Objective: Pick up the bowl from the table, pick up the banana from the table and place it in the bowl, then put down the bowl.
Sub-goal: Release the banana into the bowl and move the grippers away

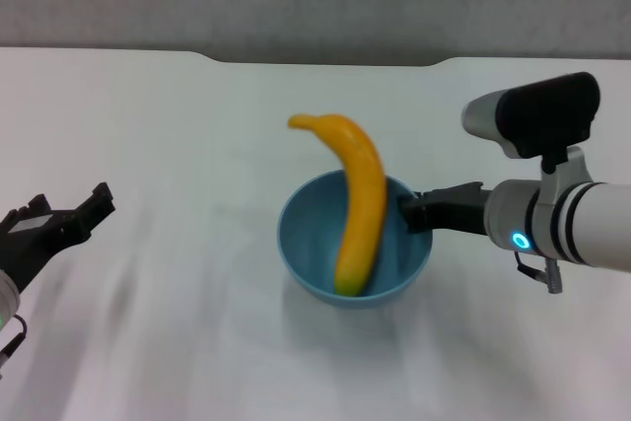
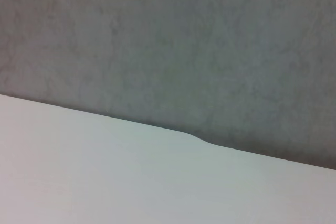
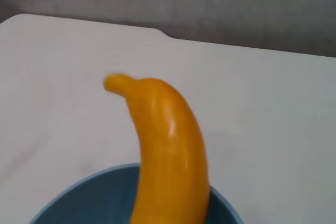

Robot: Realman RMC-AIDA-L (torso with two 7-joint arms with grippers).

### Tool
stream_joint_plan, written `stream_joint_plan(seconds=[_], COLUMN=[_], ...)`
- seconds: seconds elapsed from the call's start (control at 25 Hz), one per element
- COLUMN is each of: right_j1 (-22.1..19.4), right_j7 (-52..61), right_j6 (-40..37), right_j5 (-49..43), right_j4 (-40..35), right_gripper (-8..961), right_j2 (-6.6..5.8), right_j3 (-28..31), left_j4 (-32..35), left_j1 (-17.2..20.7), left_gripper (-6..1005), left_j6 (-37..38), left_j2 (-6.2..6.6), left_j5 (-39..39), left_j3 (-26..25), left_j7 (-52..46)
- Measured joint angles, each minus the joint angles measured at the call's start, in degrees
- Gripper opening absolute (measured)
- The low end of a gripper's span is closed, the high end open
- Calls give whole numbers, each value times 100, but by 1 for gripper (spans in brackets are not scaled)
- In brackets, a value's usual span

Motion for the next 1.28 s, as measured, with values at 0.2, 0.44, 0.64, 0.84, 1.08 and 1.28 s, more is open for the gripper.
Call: stream_joint_plan(seconds=[0.2,0.44,0.64,0.84,1.08,1.28], right_j1=[-16,-37,-67,-69,-75,-130], right_j7=[-1,-1,-4,-6,5,-6], right_j6=[-98,-234,-317,-321,-334,-424], right_j5=[7,79,196,215,233,306], right_j4=[391,541,616,625,666,651], right_gripper=[43,43,44,63,100,172], right_j2=[11,19,13,7,9,4], right_j3=[67,9,0,20,81,114], left_j4=[37,88,93,100,100,100], left_j1=[-12,-65,-74,-73,-58,-45], left_gripper=[884,885,885,885,886,886], left_j6=[83,149,162,166,167,162], left_j2=[-8,-10,-10,-10,-10,-10], left_j5=[0,-2,-3,-3,-3,-3], left_j3=[-14,-19,-20,-20,-20,-24], left_j7=[42,80,86,88,88,88])
